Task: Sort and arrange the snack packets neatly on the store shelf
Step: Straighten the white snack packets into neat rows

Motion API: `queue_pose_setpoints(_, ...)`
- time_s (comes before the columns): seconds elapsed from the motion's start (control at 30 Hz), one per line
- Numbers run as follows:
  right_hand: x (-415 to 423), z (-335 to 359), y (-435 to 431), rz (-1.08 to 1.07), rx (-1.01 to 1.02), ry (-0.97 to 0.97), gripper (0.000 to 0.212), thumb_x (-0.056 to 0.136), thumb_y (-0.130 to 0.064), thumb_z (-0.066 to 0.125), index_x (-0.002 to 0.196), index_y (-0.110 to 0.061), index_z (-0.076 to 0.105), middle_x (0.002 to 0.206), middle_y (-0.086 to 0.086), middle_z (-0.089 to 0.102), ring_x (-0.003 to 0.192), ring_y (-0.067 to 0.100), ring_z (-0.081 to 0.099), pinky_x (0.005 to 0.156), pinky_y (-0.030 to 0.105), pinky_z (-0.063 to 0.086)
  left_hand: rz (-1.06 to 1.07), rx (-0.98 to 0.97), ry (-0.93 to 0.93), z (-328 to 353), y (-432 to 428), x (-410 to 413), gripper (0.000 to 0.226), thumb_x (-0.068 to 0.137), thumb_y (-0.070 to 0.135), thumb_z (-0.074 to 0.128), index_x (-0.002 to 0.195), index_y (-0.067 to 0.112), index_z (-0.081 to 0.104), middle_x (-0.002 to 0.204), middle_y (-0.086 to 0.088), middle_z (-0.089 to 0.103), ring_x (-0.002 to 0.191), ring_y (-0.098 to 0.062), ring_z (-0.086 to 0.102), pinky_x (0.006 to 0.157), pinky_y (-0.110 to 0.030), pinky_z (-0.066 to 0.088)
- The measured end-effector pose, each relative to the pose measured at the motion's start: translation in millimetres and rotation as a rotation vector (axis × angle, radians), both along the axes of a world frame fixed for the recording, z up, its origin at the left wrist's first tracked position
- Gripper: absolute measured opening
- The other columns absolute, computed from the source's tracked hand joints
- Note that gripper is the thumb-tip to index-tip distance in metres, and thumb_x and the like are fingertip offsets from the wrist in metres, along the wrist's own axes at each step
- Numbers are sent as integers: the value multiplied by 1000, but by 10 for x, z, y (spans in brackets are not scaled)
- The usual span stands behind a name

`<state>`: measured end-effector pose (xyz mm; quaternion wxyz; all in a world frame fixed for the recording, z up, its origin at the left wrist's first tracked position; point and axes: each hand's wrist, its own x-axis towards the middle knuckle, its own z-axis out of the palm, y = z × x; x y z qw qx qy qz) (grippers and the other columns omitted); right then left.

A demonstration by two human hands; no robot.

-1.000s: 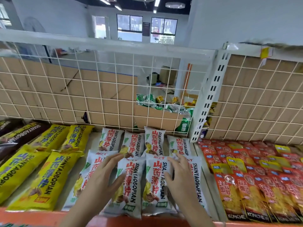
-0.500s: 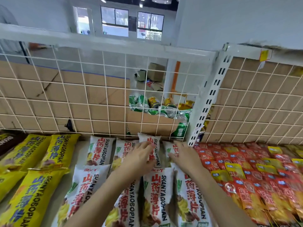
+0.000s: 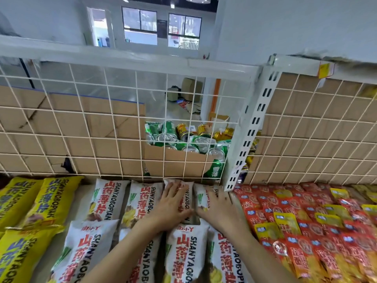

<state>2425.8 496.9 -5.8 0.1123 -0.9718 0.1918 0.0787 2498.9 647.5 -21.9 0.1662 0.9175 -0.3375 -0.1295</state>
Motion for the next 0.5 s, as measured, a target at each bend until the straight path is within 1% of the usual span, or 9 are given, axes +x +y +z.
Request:
queue_pose_setpoints(0.1, -19, -22, 10, -23, 10, -12, 82, 85, -65, 41, 149, -26, 6, 157, 10, 0, 142, 27, 16, 114, 37, 15, 2, 3, 15, -6, -15, -21, 81, 90, 55, 45, 149, 31, -5, 155, 4, -19, 141, -16, -22, 115, -42, -10)
queue_pose_setpoints(0.17, -15, -19, 8, -21, 8, 14, 87, 84, -66, 43, 149, -25, 2, 157, 12, -5, 142, 28, 15, 114, 38, 15, 5, -3, 25, -20, -23, -9, 84, 88, 56, 47, 149, 30, -5, 155, 4, -20, 141, -16, -22, 115, -41, -8)
queue_pose_setpoints(0.23, 12, -26, 15, -11, 17, 45, 90, 83, -63, 47, 149, -25, -1, 156, 15, -8, 142, 31, 14, 114, 40, 16, 16, -3, 23, -38, -34, 3, 85, 87, 58, 47, 149, 31, -5, 155, 4, -19, 141, -16, -23, 114, -40, -7)
queue_pose_setpoints(0.3, 57, -37, 32, -2, 55, 51, 89, 84, -57, 51, 149, -26, -2, 155, 16, -11, 141, 36, 12, 114, 43, 18, 38, -6, 19, -42, -60, 8, 85, 87, 60, 46, 148, 33, -5, 155, 4, -19, 141, -16, -23, 114, -41, -6)
queue_pose_setpoints(0.4, 114, -40, 12, 19, 73, 18, 85, 85, -50, 55, 149, -25, 4, 156, 16, -8, 141, 37, 12, 114, 44, 17, 73, -8, 3, -42, -110, 5, 84, 87, 62, 44, 148, 33, -6, 155, 1, -19, 141, -18, -23, 115, -41, -7)
queue_pose_setpoints(0.5, 148, -42, -27, 19, 79, -28, 84, 83, -49, 57, 148, -25, 10, 156, 13, 0, 141, 33, 14, 114, 41, 17, 80, 29, -63, -77, -129, 4, 85, 84, 67, 37, 148, 32, -7, 156, -3, -18, 142, -22, -21, 114, -40, -11)
